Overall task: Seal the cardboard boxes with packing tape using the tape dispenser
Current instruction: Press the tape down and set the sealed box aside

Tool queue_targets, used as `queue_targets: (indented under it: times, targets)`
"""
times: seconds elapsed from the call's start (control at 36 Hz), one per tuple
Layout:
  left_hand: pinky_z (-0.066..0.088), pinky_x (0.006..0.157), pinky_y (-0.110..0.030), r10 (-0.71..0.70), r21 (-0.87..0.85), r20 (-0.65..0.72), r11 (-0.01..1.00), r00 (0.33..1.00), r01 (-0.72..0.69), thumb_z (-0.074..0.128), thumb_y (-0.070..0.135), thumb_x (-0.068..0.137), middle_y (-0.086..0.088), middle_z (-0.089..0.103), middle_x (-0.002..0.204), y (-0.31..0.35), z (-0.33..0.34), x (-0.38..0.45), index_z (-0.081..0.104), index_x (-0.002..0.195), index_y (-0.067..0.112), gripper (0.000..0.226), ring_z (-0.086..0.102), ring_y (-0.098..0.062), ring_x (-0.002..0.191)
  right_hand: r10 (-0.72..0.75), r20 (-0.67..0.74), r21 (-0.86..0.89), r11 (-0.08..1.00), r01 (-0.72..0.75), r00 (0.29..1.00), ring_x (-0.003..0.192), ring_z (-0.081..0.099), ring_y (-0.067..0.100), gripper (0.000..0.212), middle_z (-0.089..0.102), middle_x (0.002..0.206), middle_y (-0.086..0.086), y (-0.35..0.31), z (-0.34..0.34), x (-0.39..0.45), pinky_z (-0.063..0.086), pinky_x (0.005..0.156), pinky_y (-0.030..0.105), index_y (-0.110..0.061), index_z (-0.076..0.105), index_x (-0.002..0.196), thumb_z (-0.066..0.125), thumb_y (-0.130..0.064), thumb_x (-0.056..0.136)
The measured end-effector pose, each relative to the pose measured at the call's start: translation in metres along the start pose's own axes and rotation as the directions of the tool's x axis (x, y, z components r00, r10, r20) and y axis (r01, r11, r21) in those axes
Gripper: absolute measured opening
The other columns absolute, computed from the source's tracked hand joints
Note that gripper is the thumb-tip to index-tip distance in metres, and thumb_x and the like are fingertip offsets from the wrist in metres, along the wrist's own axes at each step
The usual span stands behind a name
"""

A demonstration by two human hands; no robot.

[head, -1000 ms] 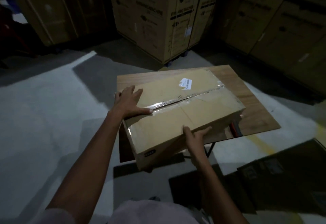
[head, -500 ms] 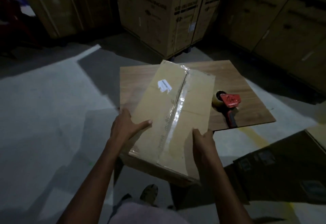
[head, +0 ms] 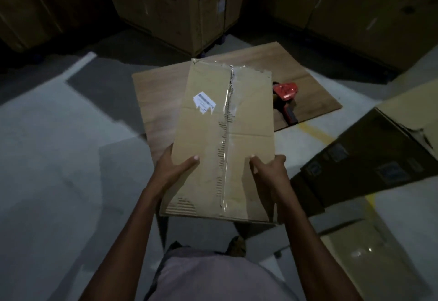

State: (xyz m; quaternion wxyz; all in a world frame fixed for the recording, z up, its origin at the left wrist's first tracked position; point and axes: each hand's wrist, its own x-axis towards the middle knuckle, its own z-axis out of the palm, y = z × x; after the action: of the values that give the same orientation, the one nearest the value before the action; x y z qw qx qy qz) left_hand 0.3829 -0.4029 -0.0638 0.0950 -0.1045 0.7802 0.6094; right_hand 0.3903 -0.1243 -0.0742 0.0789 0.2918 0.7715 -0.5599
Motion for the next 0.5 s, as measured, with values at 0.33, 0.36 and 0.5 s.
queue_targets:
  times: [0.33, 0.36, 0.5]
  targets:
    - [0.060, 0.092, -0.046, 0.056, -0.034, 0.227, 0.998, 0.972, -0.050, 0.082, 0.041, 0.084, -0.001, 0.074, 0.117, -0.018, -0.048, 0.003, 0.065, 0.131, 0.018, 0.055, 0.072, -0.019, 0.104, -0.129, -0.099, 0.124, 0.982, 0.141, 0.987, 0.103, 0.065, 0.002, 0.068, 0.060, 0.120, -0.007, 0.034, 0.015, -0.084, 0.053, 0.072, 0.013, -0.014, 0.039, 0.152, 0.076, -0.020, 0.095]
    - [0.060, 0.091, -0.045, 0.061, -0.046, 0.234, 0.998, 0.970, -0.052, 0.082, 0.041, 0.084, 0.000, 0.075, 0.116, -0.023, -0.047, -0.003, 0.065, 0.130, 0.018, 0.054, 0.072, -0.018, 0.104, -0.114, -0.131, 0.119, 0.984, 0.130, 0.985, 0.112, 0.064, 0.011, 0.070, 0.060, 0.127, -0.003, 0.041, 0.015, -0.092, 0.053, 0.082, 0.021, -0.016, 0.038, 0.154, 0.076, -0.021, 0.095]
    - [0.061, 0.087, -0.034, 0.120, -0.095, 0.301, 0.991, 0.946, -0.095, 0.078, 0.030, 0.088, 0.003, 0.075, 0.114, -0.034, -0.027, -0.035, 0.065, 0.128, 0.017, 0.044, 0.072, -0.015, 0.104, -0.070, -0.257, 0.138, 0.984, 0.108, 0.964, 0.129, 0.058, 0.028, 0.071, 0.058, 0.142, 0.003, 0.077, 0.002, -0.135, 0.051, 0.108, 0.055, -0.027, 0.036, 0.155, 0.074, -0.029, 0.095]
